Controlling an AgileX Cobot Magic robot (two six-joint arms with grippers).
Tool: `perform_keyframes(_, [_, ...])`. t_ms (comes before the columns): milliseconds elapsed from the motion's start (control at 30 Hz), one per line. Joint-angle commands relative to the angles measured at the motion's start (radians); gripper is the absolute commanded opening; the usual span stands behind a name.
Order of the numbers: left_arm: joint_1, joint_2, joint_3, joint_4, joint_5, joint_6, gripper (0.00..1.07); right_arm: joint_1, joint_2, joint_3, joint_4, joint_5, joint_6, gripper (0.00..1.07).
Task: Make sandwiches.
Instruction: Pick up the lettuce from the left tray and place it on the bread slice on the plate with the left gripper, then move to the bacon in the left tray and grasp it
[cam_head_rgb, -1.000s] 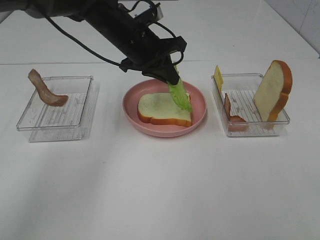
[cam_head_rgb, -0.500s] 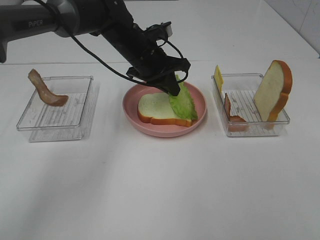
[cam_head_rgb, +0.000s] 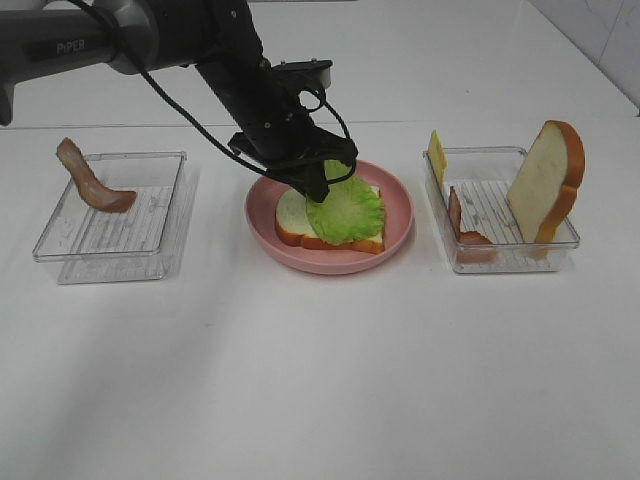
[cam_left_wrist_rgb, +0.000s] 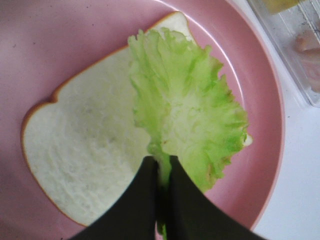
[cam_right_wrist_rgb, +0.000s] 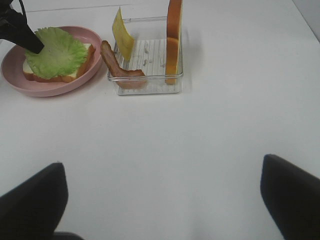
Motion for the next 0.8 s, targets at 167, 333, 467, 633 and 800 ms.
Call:
perform_keyframes(167, [0.0, -0.002, -0.004, 0.051, -0.012, -0.043, 0.13, -0.002, -0.025, 0.001, 0.002, -0.009, -0.008, 0.99])
perform_keyframes(333, [-0.002, -0.027, -0.007, 0.125, -0.051, -0.058, 0.84, -0.002, -0.025, 0.001, 0.002, -0.009, -0.008, 0.99])
perform_keyframes(467, [-0.002, -0.056, -0.029, 0.185, -0.023, -0.095, 1.02, -0.002, -0.025, 0.001, 0.002, -0.009, -0.008, 0.98])
perform_keyframes(633, [-0.002, -0.116, -0.069, 0.286, 0.089, -0.151, 1.02, -0.002, -0.025, 0.001, 0.002, -0.009, -0.008, 0.98])
perform_keyframes(800, [0.018, -0.164, -0.134, 0.302, 0.229, -0.195, 1.02, -0.002, -0.025, 0.001, 0.002, -0.009, -0.008, 0.98])
